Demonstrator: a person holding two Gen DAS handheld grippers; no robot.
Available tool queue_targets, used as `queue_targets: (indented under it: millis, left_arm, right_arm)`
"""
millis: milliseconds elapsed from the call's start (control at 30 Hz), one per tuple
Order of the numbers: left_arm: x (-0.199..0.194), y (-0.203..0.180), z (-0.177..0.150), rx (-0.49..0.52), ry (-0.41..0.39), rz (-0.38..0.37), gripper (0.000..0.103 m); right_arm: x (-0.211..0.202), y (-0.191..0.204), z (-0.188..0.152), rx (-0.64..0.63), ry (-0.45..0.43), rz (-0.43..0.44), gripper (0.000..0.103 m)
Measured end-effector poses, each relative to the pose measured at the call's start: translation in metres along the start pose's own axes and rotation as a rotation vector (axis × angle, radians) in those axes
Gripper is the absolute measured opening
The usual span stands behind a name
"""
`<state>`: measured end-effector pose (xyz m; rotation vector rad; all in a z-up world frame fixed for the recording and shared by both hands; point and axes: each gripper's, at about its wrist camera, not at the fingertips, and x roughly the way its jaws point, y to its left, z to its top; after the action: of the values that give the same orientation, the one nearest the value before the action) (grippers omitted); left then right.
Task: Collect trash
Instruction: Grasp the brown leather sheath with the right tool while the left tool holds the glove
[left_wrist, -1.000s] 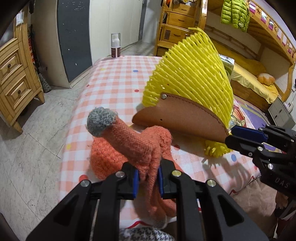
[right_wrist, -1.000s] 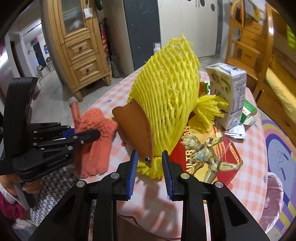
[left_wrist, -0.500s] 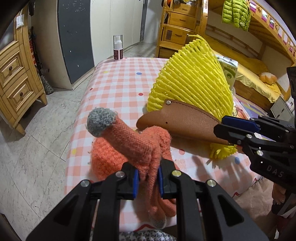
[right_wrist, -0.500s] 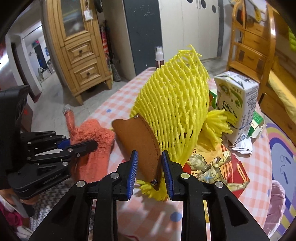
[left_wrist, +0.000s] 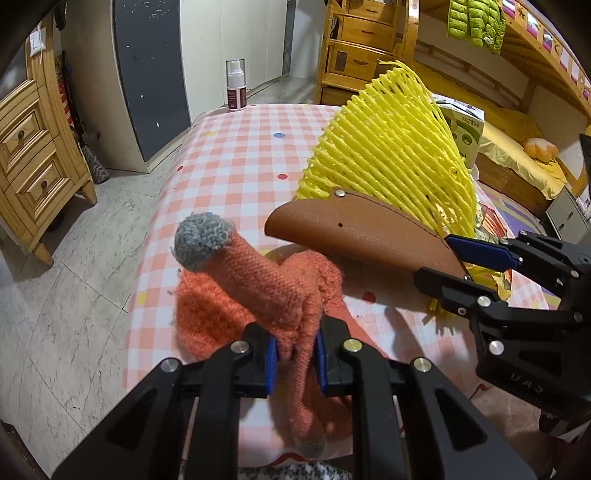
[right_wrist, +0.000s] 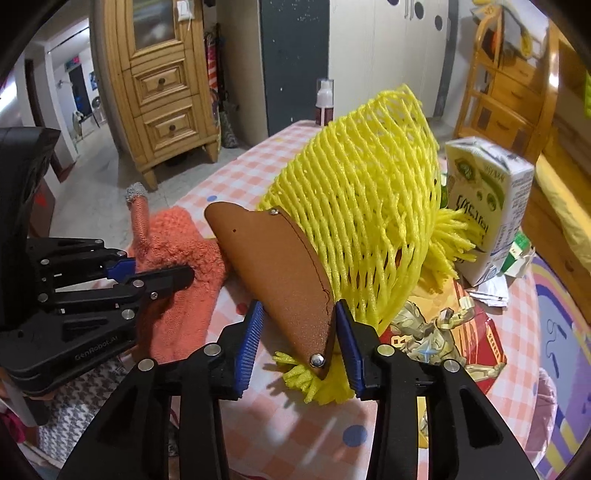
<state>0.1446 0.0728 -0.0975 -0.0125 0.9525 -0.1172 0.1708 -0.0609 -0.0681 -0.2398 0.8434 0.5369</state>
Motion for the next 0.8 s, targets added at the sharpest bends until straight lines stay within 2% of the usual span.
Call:
queue_targets:
  millis: [167, 200, 233, 367, 600, 733, 800]
  left_arm:
    - [-0.013, 0.007, -0.002, -0.024, -0.017, 0.008, 0.014]
    - [-0.015, 0.008, -0.001, -0.027, -0.023, 0.008, 0.014]
    - [-0.018, 0.009, -0.001, -0.031, -0.032, 0.006, 0.014]
    - [-0.031, 0.010, 0.001, -0.035, -0.061, -0.005, 0.014]
    - [-0.024, 0.009, -0.003, -0.041, -0.036, -0.009, 0.014]
    - [-0.017, 0.007, -0.003, -0.037, -0.018, -0.014, 0.014]
    - [-0.014, 0.006, -0.002, -0.032, -0.015, -0.014, 0.014]
  right_arm:
    - [-0.014, 0.001, -0.004, 0.002, -0.041, -0.013, 0.035]
    - [-0.017, 0.001, -0.004, 0.003, -0.048, -0.010, 0.015]
    - [-0.020, 0.001, -0.004, 0.008, -0.053, -0.004, 0.004]
    - [-0.031, -0.004, -0.001, 0.037, -0.080, 0.002, 0.004]
    - [-0.017, 0.007, -0.011, -0.009, 0.009, 0.052, 0.010]
    - [-0.014, 0.008, -0.006, -0.005, 0.009, 0.066, 0.024]
    - [-0.009, 0.011, -0.003, -0.023, 0.016, 0.066, 0.027]
